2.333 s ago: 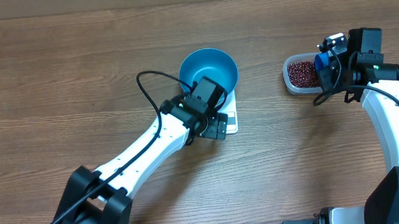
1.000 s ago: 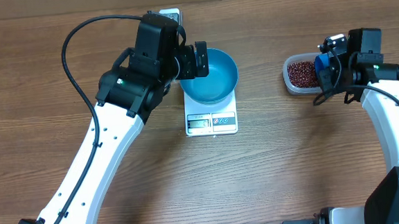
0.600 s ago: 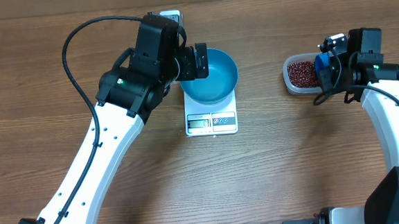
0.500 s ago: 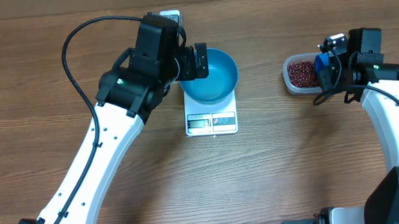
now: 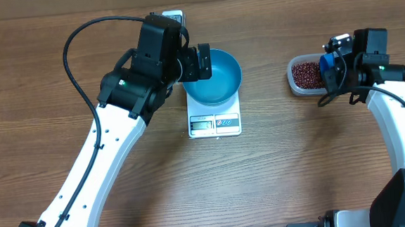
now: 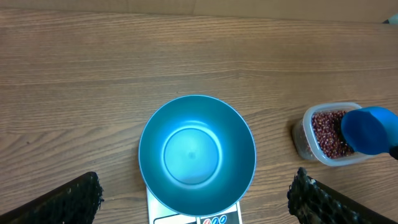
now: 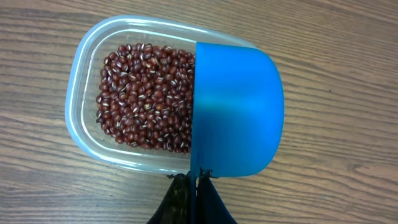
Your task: Scoop item into bowl and weigh 150g on scale
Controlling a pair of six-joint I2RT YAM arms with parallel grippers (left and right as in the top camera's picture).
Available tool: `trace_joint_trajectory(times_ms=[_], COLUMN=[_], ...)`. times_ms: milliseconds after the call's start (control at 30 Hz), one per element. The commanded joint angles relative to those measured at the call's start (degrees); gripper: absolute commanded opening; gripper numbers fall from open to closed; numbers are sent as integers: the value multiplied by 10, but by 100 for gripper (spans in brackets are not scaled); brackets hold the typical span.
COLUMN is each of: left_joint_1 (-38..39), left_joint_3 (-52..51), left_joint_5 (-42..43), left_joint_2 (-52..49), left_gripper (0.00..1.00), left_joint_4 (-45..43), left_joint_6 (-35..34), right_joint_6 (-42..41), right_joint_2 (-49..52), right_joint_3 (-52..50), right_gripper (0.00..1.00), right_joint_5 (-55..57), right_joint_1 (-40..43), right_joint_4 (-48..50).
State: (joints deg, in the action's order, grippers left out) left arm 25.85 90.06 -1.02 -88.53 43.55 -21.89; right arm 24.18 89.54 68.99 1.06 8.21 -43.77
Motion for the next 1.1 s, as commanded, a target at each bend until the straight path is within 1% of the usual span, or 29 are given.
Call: trace_joint_trajectory(times_ms=[0,133,267,367,533,600,667,833,1067], left_joint_1=[0,1,1,1,1,4,13,52,106], left_joint_3=[8,8,8,8,8,7,5,-31,-119], left_joint_5=[6,7,53,88,116,116,108,57,53], left_joint_2=[-3,-3,-3,-3,-3,-3,-3,-3,-3], left_gripper=[99,100,99,100,100,99,99,100,99], left_joint_4=[-1,-1,15,75,207,240,255,232,165], left_joint_6=[5,5,5,5,4,5,5,5,-6], right_joint_6=[-3,-2,-2,-2,-2,-2,-2,-2,-2], right_joint_2=[1,1,1,1,1,1,1,1,1], right_joint_3=[19,19,18,17,17,17,17,17,17], right_gripper=[4,4,4,4,4,4,4,4,4], right_joint_5=[1,2,2,2,2,2,2,2,2], right_joint_1=[-1,-1,-1,-1,-1,-1,-1,-1,-1], right_joint_4=[6,2,-6,-5,6,8,8,8,8])
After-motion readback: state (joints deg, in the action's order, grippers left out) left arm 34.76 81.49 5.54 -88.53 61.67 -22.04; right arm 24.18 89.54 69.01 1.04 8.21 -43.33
